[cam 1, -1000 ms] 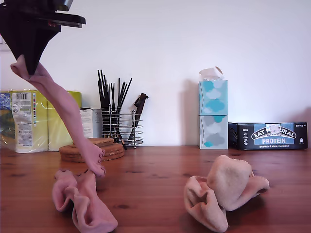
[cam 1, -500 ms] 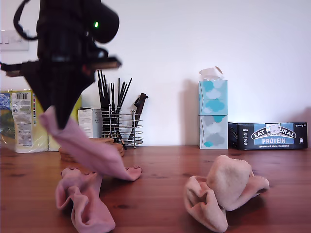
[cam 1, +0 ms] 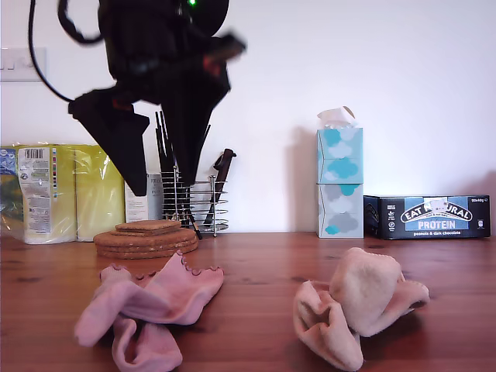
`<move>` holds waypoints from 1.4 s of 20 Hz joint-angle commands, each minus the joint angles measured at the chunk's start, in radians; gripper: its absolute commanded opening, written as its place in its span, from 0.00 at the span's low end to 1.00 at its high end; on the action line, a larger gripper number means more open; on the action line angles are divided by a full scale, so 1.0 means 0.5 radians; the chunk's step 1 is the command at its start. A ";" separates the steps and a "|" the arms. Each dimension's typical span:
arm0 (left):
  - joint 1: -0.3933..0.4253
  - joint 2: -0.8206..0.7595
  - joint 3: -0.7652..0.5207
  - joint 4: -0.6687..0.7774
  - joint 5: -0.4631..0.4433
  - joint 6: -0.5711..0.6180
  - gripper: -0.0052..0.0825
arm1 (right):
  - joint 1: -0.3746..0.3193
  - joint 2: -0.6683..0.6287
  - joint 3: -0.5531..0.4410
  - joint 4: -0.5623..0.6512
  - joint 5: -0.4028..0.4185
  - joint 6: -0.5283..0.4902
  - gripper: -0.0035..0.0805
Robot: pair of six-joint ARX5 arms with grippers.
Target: Pair up the socks based on colour and pattern, by placing each sock on top of its pair
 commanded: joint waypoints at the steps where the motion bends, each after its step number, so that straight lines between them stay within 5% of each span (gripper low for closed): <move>1: 0.056 0.024 -0.007 0.144 -0.102 0.068 0.63 | 0.011 -0.005 -0.020 0.002 0.002 -0.004 0.03; 9: 0.288 0.256 -0.007 0.412 0.099 0.323 0.61 | 0.009 -0.002 -0.020 0.024 0.007 -0.005 0.03; 13: 0.330 0.410 -0.007 0.451 0.220 0.325 0.48 | 0.008 0.017 -0.020 0.061 0.026 -0.005 0.03; 28: 0.353 0.626 -0.007 0.546 0.194 0.343 0.48 | 0.008 0.056 -0.020 0.063 0.053 -0.005 0.03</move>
